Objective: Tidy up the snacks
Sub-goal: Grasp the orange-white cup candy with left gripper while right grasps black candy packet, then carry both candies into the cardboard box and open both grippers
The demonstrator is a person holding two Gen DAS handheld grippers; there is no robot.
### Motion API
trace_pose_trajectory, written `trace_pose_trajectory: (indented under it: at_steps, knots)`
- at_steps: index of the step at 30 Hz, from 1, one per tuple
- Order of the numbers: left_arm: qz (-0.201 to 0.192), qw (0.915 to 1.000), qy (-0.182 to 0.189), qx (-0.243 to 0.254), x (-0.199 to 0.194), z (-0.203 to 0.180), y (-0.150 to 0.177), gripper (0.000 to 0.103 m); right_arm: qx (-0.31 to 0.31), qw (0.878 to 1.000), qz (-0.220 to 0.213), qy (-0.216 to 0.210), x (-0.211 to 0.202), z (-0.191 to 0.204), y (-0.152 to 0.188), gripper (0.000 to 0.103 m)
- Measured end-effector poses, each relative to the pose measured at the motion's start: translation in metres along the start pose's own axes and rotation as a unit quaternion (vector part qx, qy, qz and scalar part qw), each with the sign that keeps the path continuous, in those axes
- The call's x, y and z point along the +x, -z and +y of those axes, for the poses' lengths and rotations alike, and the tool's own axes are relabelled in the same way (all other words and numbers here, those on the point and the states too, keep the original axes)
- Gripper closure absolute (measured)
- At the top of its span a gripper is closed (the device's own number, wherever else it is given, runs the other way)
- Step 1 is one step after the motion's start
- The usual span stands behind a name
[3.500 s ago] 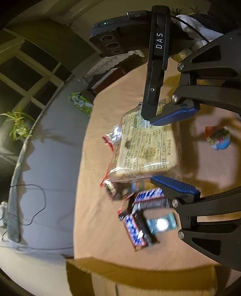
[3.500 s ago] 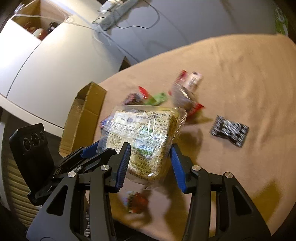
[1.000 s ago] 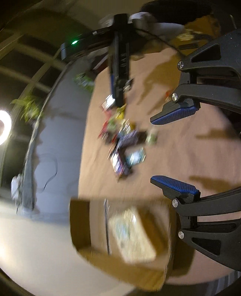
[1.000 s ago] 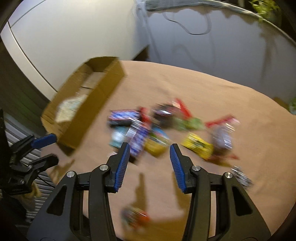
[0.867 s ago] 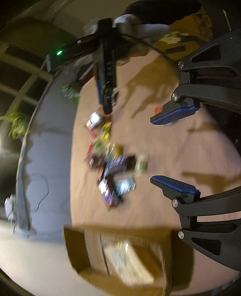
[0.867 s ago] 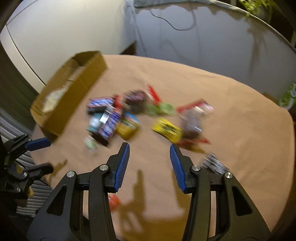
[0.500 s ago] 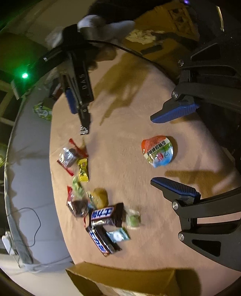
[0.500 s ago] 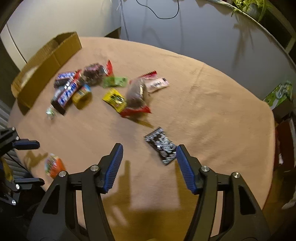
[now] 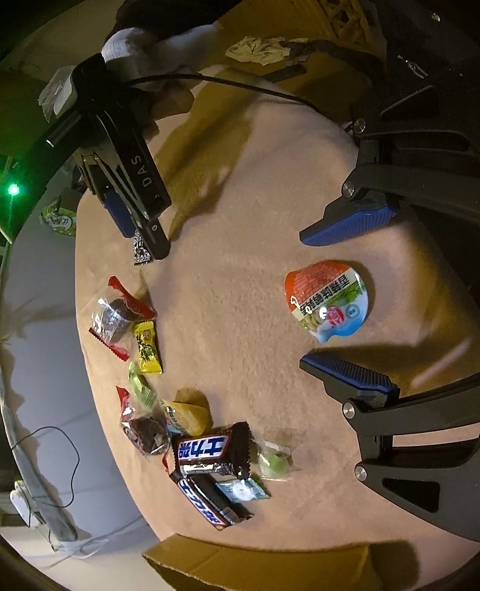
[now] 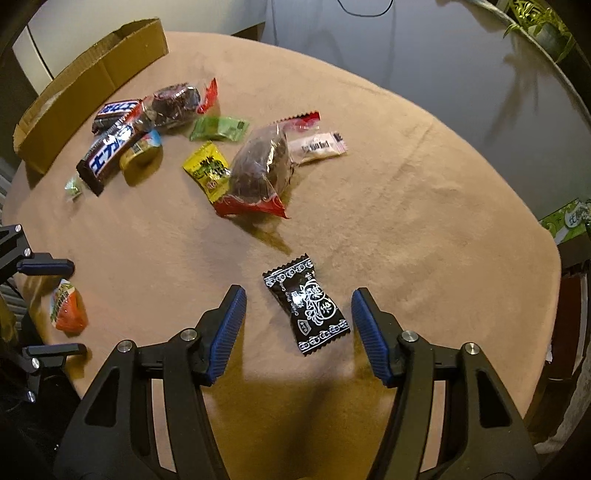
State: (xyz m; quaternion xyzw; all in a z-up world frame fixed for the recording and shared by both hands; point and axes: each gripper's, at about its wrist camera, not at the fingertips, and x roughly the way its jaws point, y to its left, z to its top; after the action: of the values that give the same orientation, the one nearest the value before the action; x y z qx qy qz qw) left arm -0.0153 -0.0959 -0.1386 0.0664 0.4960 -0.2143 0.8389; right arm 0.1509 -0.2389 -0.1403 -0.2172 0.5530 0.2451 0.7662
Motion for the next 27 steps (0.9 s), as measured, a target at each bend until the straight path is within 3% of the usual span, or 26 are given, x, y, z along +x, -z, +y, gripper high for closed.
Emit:
trace_pose_trajectory:
  at_steps: [4,10,19,27]
  knots:
    - [-0.001,1.0,-0.007,0.003,0.0,0.003,0.0,0.056,0.006,1.0,0.001,-0.015,0.003,-0.008,-0.003,0.049]
    - [-0.007,1.0,-0.005,-0.003,-0.002,0.008,-0.002,0.066,0.001,1.0,0.005,-0.022,0.0,-0.01,-0.003,0.075]
    - [-0.022,0.9995,0.002,-0.021,-0.011,0.023,0.0,0.067,0.018,1.0,0.001,-0.024,-0.002,-0.011,-0.003,0.077]
    - [-0.046,0.9983,-0.003,-0.037,-0.03,0.043,-0.003,0.068,0.02,0.999,-0.019,-0.026,-0.03,-0.007,-0.008,0.077]
